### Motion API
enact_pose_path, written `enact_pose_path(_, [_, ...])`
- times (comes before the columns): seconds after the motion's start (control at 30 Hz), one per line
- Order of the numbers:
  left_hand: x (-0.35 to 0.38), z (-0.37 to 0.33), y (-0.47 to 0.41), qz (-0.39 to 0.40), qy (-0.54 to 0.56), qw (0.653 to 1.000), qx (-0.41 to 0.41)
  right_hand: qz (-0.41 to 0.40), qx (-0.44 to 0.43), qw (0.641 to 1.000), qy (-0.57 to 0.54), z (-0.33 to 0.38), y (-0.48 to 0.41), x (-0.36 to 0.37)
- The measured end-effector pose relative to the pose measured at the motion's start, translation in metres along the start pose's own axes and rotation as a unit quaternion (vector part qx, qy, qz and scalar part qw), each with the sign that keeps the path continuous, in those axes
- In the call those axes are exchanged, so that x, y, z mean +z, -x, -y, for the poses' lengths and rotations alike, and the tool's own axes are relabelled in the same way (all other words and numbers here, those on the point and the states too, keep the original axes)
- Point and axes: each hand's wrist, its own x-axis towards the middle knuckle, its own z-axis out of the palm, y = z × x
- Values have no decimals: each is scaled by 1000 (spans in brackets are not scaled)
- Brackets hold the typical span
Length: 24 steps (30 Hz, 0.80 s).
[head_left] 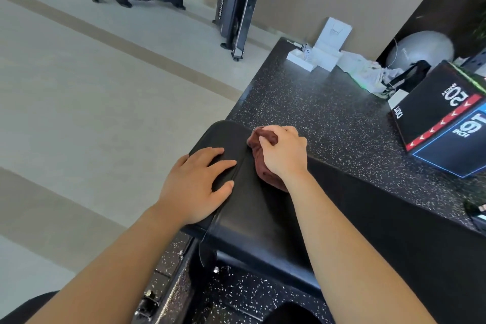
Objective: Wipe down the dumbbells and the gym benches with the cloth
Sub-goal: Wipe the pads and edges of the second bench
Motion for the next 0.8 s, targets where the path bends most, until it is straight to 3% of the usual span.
enact_pose_path(0.27, [-4, 2, -1, 12, 11, 1000, 10, -15, -59, 998, 27, -4, 26, 10])
enact_pose_path(0.53, [-12, 8, 13, 38, 17, 999, 12, 30, -45, 999, 8, 30, -36, 20])
enact_pose_path(0.8, [-37, 25, 36, 26, 54, 996, -68, 58, -72, 995, 32, 44, -26, 18])
